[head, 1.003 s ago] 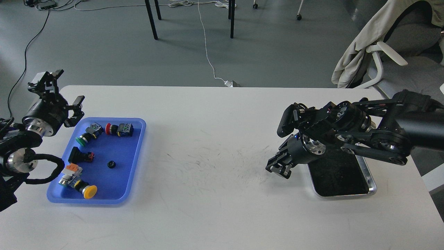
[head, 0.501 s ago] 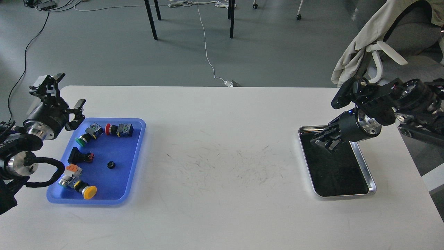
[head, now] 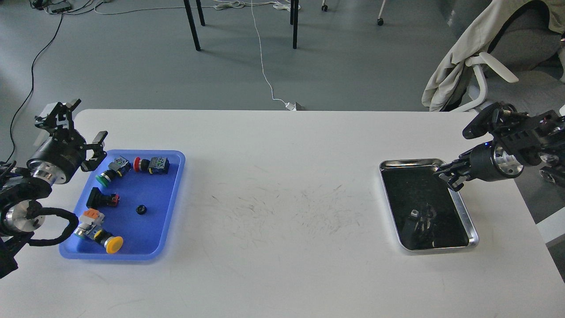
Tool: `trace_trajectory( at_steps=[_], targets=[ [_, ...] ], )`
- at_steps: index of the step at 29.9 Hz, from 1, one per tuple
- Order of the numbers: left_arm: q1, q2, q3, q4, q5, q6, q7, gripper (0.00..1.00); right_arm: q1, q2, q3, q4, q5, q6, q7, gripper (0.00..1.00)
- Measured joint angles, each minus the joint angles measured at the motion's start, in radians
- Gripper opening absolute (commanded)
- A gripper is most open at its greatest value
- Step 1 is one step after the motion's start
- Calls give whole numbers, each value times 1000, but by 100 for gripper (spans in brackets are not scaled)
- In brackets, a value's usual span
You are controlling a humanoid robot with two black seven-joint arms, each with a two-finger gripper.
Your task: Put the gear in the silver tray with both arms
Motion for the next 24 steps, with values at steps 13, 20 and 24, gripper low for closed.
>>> trace_trajectory(
  at_steps=[13, 20, 24],
  targets=[
    [2, 2, -1, 0, 0, 0, -9, 99, -45, 92, 1, -80, 2, -27, 0, 4],
    [2, 2, -1, 0, 0, 1, -10, 99, -51, 95, 1, -82, 4, -30, 0, 14],
    [2, 1, -1, 0, 0, 1, -10, 99, -51, 96, 5, -82, 9, -38, 0, 21]
  ],
)
